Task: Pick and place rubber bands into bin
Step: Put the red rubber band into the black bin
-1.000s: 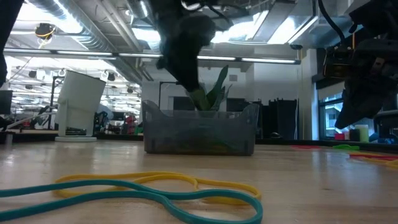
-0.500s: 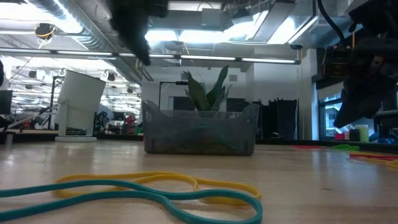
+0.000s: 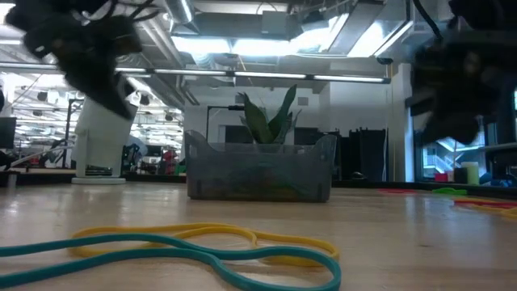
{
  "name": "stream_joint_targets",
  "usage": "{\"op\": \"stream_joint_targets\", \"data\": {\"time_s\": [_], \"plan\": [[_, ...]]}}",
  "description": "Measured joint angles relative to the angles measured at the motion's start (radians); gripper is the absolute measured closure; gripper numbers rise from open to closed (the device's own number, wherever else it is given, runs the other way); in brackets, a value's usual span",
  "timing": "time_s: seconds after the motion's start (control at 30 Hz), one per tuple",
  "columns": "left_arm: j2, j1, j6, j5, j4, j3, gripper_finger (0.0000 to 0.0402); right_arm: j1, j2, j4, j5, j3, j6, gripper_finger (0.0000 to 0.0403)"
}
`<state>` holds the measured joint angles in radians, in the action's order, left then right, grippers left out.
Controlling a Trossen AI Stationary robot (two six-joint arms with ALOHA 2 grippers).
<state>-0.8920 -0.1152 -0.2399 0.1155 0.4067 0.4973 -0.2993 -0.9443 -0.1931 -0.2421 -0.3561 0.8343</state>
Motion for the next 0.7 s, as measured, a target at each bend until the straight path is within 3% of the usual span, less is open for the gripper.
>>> {"op": "stream_joint_targets", "data": {"time_s": [0.13, 0.27, 0.47, 0.7], "plan": [[0.135, 0.009, 0.001, -0.009, -0.019, -0.117, 0.04, 0.044, 0.0, -0.049, -0.13, -0.096, -0.026, 0.0399], [0.239, 0.019, 0.016, -0.008, -0.022, -0.184, 0.04, 0.158, -0.008, -0.241, -0.2, -0.265, -0.115, 0.04], [0.326, 0.043, 0.092, -0.006, -0.023, -0.212, 0.04, 0.422, -0.07, -0.607, -0.24, -0.543, -0.159, 0.0401], [0.348, 0.081, 0.131, -0.005, -0.022, -0.212, 0.04, 0.751, -0.163, -0.754, -0.24, -0.69, -0.189, 0.0397]]}}
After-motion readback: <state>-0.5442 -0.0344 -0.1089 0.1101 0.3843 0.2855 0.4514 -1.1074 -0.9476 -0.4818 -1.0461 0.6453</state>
